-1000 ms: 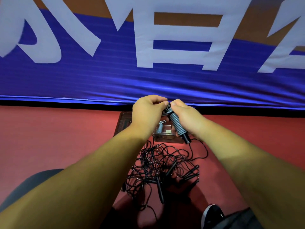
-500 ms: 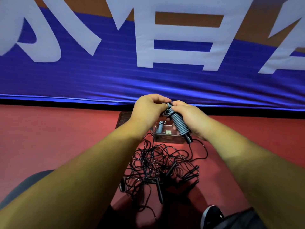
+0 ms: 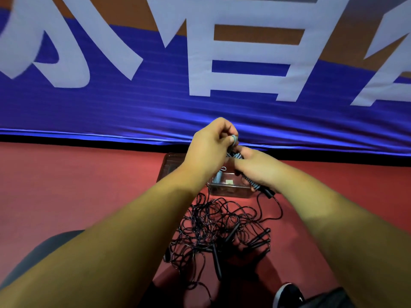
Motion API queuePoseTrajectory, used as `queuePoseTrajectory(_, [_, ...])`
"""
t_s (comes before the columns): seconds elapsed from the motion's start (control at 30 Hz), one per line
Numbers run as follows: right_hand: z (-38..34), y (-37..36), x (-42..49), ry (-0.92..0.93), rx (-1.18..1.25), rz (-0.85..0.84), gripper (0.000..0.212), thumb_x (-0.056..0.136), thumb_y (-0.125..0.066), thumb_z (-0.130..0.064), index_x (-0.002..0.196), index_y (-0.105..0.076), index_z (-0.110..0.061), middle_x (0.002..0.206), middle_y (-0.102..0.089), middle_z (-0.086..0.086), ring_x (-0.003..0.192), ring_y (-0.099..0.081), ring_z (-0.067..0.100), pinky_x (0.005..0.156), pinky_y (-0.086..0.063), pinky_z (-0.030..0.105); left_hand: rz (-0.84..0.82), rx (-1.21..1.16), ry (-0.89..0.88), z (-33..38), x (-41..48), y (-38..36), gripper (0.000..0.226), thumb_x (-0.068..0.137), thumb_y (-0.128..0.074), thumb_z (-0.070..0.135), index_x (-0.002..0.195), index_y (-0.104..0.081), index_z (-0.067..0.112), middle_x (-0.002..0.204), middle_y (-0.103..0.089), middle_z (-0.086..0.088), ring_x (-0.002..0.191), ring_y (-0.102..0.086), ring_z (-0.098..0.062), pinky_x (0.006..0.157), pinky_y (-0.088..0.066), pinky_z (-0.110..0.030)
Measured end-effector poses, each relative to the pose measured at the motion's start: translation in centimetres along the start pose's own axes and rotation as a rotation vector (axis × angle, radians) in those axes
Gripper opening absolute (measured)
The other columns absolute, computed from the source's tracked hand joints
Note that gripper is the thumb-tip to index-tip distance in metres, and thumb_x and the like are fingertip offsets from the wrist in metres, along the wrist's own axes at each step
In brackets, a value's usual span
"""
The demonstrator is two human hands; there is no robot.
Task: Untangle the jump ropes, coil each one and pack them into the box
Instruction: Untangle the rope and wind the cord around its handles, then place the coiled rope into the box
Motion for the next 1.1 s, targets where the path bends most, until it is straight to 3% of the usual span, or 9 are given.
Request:
queuePoseTrajectory(0.27, [-0.9, 0.3, 0.0, 0.074, 0.023, 0.129, 0.014, 0.099, -0.066, -0.059, 0.098, -0.062, -0.046, 0.057, -0.061, -0.013, 0.048, -0.055, 0.009, 0.051, -0.044, 0.026, -0.008, -0.118, -0.079, 2.3, 0.1, 0.6, 0.016, 0.095, -0.061, -0.001, 0.096, -0.068, 0.012, 0.085, -0.074, -0.007, 0.082, -0.070, -0.026, 0.074, -0.058, -0.034])
queuePoseTrajectory(0.37, [-0.3, 0.2, 0.0, 0.006, -0.005, 0.076, 0.036, 0.095, -0.062, -0.070, 0.111, -0.064, -0.037, 0.066, -0.067, -0.007, 0.054, -0.062, 0.014, 0.055, -0.051, 0.029, -0.024, -0.110, -0.005, 1.4, 0.7, 0.5, 0.012, 0.097, -0.061, 0.002, 0.098, -0.068, 0.011, 0.086, -0.075, -0.010, 0.080, -0.071, -0.028, 0.076, -0.059, -0.039])
queuePoseTrajectory(0.47, [0.7, -0.2, 0.0, -0.044, -0.078, 0.045, 0.063, 0.082, -0.063, -0.085, 0.098, -0.065, -0.024, 0.082, -0.076, 0.000, 0.068, -0.070, 0.017, 0.069, -0.056, 0.034, 0.018, -0.135, 0.108, -0.1, 1.7, 0.6, 0.007, 0.096, -0.061, 0.006, 0.098, -0.067, 0.008, 0.081, -0.076, -0.009, 0.070, -0.069, -0.022, 0.081, -0.062, -0.044])
queuePoseTrajectory(0.63, [1.9, -0.9, 0.0, -0.069, -0.092, -0.040, 0.028, 0.088, -0.076, -0.041, 0.107, -0.064, -0.024, 0.095, -0.078, 0.000, 0.075, -0.070, 0.015, 0.069, -0.055, 0.031, 0.101, -0.164, 0.276, -3.0, 2.7, 0.5, 0.014, 0.096, -0.065, 0.006, 0.084, -0.067, 0.014, 0.072, -0.072, -0.004, 0.070, -0.068, -0.019, 0.077, -0.065, -0.043])
queuePoseTrajectory(0.73, [2.9, -1.5, 0.4, -0.112, -0.143, -0.052, 0.029, 0.083, -0.076, -0.040, 0.102, -0.064, -0.023, 0.093, -0.078, 0.001, 0.081, -0.073, 0.019, 0.074, -0.057, 0.034, 0.118, -0.162, 0.322, -4.4, 2.9, 0.3, 0.009, 0.096, -0.068, 0.011, 0.087, -0.067, 0.014, 0.076, -0.071, -0.003, 0.074, -0.069, -0.019, 0.073, -0.064, -0.036])
queuePoseTrajectory(0.83, [4.2, -1.9, 1.0, -0.130, -0.197, -0.009, 0.030, 0.083, -0.080, -0.038, 0.101, -0.063, -0.022, 0.090, -0.073, -0.001, 0.078, -0.069, 0.017, 0.063, -0.049, 0.029, -0.024, 0.068, 0.347, -6.4, 2.3, -0.6, 0.026, 0.097, -0.071, 0.034, 0.114, -0.065, 0.014, 0.097, -0.073, -0.001, 0.085, -0.068, -0.017, 0.079, -0.058, -0.031])
queuePoseTrajectory(0.93, [6.2, -2.4, 3.0, -0.212, -0.177, 0.041, 0.023, 0.086, -0.077, -0.032, 0.100, -0.071, -0.015, 0.091, -0.073, 0.005, 0.083, -0.069, 0.024, 0.070, -0.054, 0.035, -0.338, 0.262, 0.462, -9.6, 1.0, -3.0, 0.040, 0.103, -0.061, 0.042, 0.124, -0.062, 0.008, 0.101, -0.071, -0.006, 0.079, -0.066, -0.019, 0.073, -0.055, -0.029])
queuePoseTrajectory(1.03, [8.4, -3.4, 6.1, -0.354, 0.039, 0.089, 0.031, 0.078, -0.082, -0.036, 0.091, -0.077, -0.008, 0.083, -0.075, 0.012, 0.075, -0.071, 0.031, 0.078, -0.064, 0.052, -0.471, 0.191, 0.563, -13.3, 1.1, -5.7, 0.029, 0.105, -0.057, 0.029, 0.117, -0.066, 0.004, 0.111, -0.073, -0.018, 0.086, -0.071, -0.032, 0.072, -0.052, -0.035])
queuePoseTrajectory(1.1, [10.7, -4.5, 8.7, -0.425, 0.183, 0.108, 0.030, 0.073, -0.085, -0.032, 0.090, -0.078, -0.008, 0.078, -0.076, 0.010, 0.069, -0.072, 0.029, 0.076, -0.067, 0.053, -0.555, 0.042, 0.685, -15.4, 1.3, -7.2, 0.029, 0.103, -0.060, 0.026, 0.125, -0.065, 0.007, 0.114, -0.072, -0.014, 0.072, -0.068, -0.022, 0.062, -0.047, -0.029])
Point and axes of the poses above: each hand's wrist, its own x-axis towards the middle knuckle, its own y-axis out of the back of the hand, z = x × y, the point moved 3 cm from there along x, towards the middle knuckle
